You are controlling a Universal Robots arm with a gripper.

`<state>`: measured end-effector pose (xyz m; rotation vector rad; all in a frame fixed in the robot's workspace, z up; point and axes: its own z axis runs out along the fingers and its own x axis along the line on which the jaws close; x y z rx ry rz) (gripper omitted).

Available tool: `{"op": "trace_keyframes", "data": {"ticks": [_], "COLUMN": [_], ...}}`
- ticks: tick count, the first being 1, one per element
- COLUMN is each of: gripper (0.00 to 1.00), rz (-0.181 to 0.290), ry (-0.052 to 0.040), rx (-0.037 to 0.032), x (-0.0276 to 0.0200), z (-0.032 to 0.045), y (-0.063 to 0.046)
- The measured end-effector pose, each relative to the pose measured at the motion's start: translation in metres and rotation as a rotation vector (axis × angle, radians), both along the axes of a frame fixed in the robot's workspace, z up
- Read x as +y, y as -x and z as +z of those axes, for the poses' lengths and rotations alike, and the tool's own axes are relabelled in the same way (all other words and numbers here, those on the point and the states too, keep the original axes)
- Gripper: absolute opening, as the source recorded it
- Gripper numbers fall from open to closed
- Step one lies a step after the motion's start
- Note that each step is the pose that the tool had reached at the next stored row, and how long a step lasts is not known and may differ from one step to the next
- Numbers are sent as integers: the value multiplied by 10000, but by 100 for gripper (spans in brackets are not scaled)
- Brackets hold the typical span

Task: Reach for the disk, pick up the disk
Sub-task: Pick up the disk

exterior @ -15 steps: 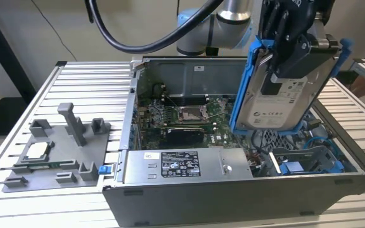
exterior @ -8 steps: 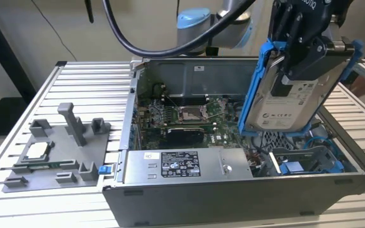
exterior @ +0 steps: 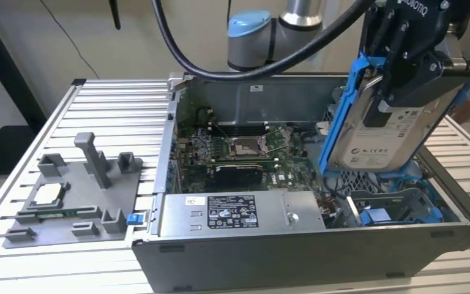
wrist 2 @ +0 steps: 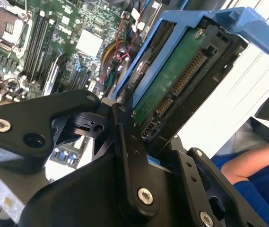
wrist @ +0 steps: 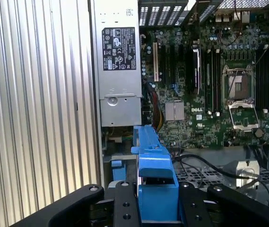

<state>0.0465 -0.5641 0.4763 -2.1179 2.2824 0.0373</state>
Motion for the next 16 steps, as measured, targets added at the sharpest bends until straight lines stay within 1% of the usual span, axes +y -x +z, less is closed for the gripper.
{"op": "trace_keyframes", "data": {"ticks": [5, 9, 16], "gripper": [0, 0, 0], "rz": [0, 0, 0], "ry": [1, 0, 1], "rx": [0, 1, 2], "x": [-10, -53, -59], "z": [-19, -43, -106], "y": [-142, -259, -546]}}
